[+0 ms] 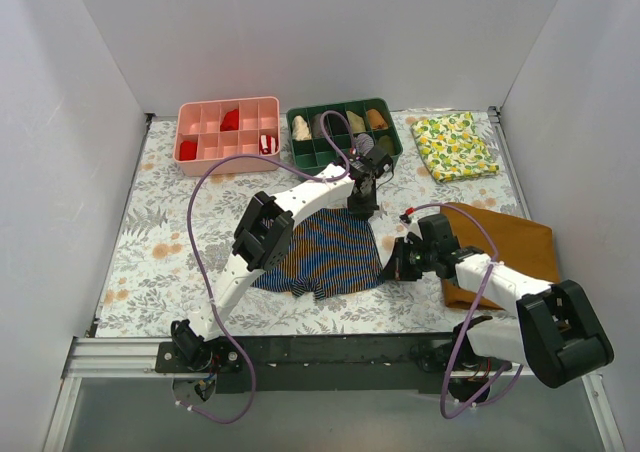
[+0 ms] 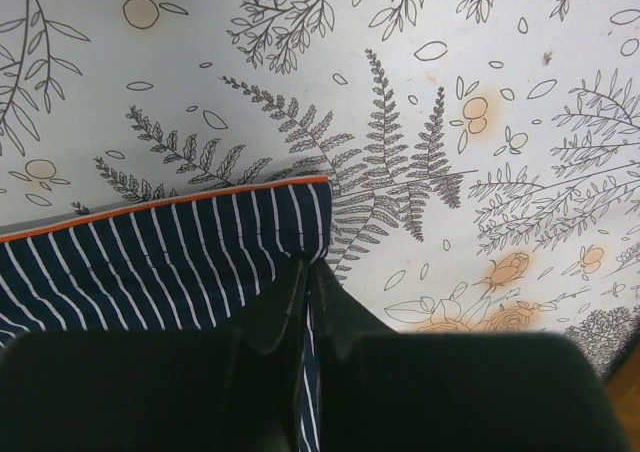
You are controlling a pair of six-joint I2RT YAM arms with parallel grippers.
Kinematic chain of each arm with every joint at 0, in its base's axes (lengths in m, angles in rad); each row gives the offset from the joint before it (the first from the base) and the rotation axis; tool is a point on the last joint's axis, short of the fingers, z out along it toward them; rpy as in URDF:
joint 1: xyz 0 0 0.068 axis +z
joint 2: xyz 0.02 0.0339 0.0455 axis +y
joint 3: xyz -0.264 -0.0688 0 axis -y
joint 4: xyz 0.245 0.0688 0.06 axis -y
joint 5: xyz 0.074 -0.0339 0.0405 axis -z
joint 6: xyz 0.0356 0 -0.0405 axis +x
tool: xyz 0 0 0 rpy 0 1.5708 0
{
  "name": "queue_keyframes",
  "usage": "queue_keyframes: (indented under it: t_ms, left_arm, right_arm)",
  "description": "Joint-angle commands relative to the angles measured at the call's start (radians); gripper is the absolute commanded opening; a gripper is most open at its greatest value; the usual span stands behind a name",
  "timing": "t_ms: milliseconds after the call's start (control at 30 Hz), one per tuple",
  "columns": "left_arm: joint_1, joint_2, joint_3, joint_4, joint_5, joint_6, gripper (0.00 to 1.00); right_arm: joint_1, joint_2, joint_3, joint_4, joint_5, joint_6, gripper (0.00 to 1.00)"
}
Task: Roll the underwear
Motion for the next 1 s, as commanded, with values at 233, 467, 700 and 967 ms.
queue_keyframes:
  t_ms: [233, 467, 700, 967]
  left_arm:
    - [-0.01, -0.082, 0.026, 0.071, 0.089, -0.016, 0.0]
    - [-0.02, -0.119, 0.022, 0.119, 0.144, -0.034, 0.0]
    - [-0.03, -0.174, 0.022, 0.197, 0.184, -0.045, 0.0]
    - [-0.03, -0.261, -0.087, 0.252, 0.187, -0.024, 0.0]
  right_arm:
    - [0.006, -0.199, 0.005, -0.075, 0.132, 0.032, 0.01]
    - [-0.011, -0.276, 0.08, -0.301, 0.31, 0.032, 0.01]
    - [-0.024, -0.32, 0.091, -0.422, 0.382, 0.061, 0.01]
    - [-0.024, -0.457, 0.155, -0.387, 0.257, 0.038, 0.01]
